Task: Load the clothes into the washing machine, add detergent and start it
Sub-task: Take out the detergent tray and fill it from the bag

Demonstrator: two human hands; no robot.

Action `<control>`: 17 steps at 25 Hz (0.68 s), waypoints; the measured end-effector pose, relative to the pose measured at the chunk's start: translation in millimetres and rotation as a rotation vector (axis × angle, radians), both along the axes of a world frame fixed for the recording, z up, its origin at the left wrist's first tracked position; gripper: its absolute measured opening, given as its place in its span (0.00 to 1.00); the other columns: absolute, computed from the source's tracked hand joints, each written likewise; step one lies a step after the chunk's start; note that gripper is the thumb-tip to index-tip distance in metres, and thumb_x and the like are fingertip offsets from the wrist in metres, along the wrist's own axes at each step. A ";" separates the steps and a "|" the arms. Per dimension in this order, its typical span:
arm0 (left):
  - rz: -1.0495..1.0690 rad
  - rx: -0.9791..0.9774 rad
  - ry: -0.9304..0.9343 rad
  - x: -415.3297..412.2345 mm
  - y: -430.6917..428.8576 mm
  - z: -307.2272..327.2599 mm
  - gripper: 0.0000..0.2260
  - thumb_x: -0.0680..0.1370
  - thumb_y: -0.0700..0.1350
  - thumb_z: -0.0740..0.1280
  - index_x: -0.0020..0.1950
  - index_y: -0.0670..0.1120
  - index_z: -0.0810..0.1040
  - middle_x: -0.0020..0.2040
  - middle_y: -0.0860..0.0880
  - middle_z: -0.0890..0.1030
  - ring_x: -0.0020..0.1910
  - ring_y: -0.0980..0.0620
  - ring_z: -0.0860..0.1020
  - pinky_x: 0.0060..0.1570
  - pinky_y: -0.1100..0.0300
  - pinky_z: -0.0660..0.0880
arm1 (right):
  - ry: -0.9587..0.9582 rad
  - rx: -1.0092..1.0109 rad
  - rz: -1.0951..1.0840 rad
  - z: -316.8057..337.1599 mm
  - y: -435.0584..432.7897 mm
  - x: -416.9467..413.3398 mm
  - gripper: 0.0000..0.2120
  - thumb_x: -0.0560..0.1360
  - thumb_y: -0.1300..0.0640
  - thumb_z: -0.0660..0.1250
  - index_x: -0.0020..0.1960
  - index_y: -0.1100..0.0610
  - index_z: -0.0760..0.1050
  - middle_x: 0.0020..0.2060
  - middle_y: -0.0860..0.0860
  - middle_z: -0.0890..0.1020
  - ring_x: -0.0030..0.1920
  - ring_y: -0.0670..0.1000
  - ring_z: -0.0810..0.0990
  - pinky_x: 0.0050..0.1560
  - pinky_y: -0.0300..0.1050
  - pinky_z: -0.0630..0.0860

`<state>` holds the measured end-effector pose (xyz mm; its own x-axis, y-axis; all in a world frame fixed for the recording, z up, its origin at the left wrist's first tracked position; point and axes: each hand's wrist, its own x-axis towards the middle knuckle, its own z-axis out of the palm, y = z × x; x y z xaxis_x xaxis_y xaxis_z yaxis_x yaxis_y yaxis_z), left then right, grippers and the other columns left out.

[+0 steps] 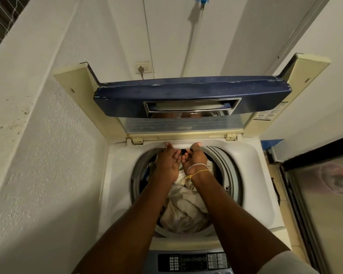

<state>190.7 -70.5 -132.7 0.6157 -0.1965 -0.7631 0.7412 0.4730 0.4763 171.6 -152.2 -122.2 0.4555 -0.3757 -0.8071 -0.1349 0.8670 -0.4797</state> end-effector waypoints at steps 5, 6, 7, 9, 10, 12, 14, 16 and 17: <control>-0.091 0.158 -0.004 -0.1 -5.1 2.4 0.23 0.79 0.61 0.64 0.57 0.40 0.77 0.54 0.42 0.82 0.49 0.49 0.84 0.48 0.56 0.81 | -0.045 -0.014 0.019 -23.9 2.4 0.4 0.13 0.82 0.50 0.62 0.41 0.55 0.72 0.27 0.50 0.73 0.27 0.47 0.72 0.30 0.39 0.73; -0.104 0.213 -0.017 0.1 -6.4 2.6 0.22 0.80 0.61 0.63 0.58 0.41 0.76 0.51 0.43 0.83 0.45 0.49 0.85 0.45 0.57 0.82 | -0.028 -0.046 0.057 -32.2 2.5 0.1 0.12 0.81 0.51 0.62 0.42 0.54 0.72 0.27 0.50 0.72 0.28 0.48 0.71 0.32 0.40 0.71; -0.115 0.265 -0.035 -0.5 -6.8 2.0 0.20 0.81 0.59 0.63 0.58 0.42 0.76 0.47 0.44 0.84 0.40 0.51 0.86 0.41 0.58 0.82 | -0.023 -0.068 0.092 -40.4 2.1 -1.9 0.10 0.81 0.51 0.62 0.43 0.54 0.71 0.28 0.50 0.71 0.30 0.49 0.69 0.33 0.41 0.69; -0.114 0.329 -0.067 -6.5 -7.6 -0.4 0.14 0.82 0.51 0.62 0.59 0.42 0.75 0.39 0.46 0.81 0.31 0.56 0.83 0.31 0.63 0.78 | -0.050 -0.080 0.113 -43.0 3.5 -10.6 0.08 0.81 0.53 0.62 0.50 0.58 0.72 0.31 0.52 0.72 0.31 0.50 0.69 0.33 0.42 0.68; -0.095 0.328 -0.071 -12.0 -7.7 0.4 0.11 0.83 0.49 0.62 0.58 0.43 0.75 0.39 0.46 0.79 0.31 0.56 0.81 0.29 0.64 0.77 | -0.072 -0.067 0.114 -39.6 4.0 -16.2 0.08 0.82 0.54 0.62 0.53 0.59 0.72 0.32 0.53 0.73 0.30 0.49 0.70 0.31 0.41 0.70; -0.081 0.323 -0.072 -24.3 -5.6 -1.0 0.04 0.83 0.46 0.62 0.52 0.47 0.75 0.39 0.48 0.76 0.35 0.56 0.76 0.33 0.65 0.74 | -0.090 -0.037 0.104 -35.5 3.9 -26.5 0.06 0.83 0.59 0.59 0.48 0.57 0.72 0.33 0.52 0.73 0.27 0.44 0.71 0.26 0.37 0.72; -0.088 0.332 -0.087 -31.7 -2.4 -1.4 0.05 0.83 0.45 0.63 0.47 0.50 0.75 0.38 0.49 0.75 0.36 0.56 0.74 0.36 0.63 0.71 | -0.101 -0.025 0.096 -33.3 1.8 -35.1 0.09 0.83 0.62 0.58 0.45 0.54 0.71 0.34 0.51 0.72 0.26 0.42 0.71 0.27 0.34 0.72; -0.097 0.358 -0.105 -33.8 1.2 -4.1 0.06 0.82 0.44 0.64 0.46 0.50 0.75 0.37 0.48 0.76 0.35 0.55 0.74 0.36 0.63 0.70 | -0.105 -0.026 0.102 -33.1 1.1 -41.3 0.09 0.83 0.61 0.59 0.45 0.54 0.73 0.35 0.50 0.73 0.26 0.41 0.73 0.28 0.34 0.75; -0.102 0.376 -0.108 -35.8 2.8 -4.6 0.06 0.82 0.43 0.64 0.46 0.50 0.76 0.37 0.48 0.77 0.35 0.55 0.74 0.35 0.62 0.71 | -0.099 -0.023 0.108 -34.2 0.8 -44.4 0.08 0.83 0.60 0.60 0.46 0.54 0.74 0.36 0.50 0.74 0.27 0.42 0.75 0.30 0.35 0.76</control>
<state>154.9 -67.8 -137.3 0.6878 0.0203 -0.7256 0.7117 0.1774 0.6797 127.2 -151.4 -156.4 0.5711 -0.3380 -0.7481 -0.1778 0.8387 -0.5147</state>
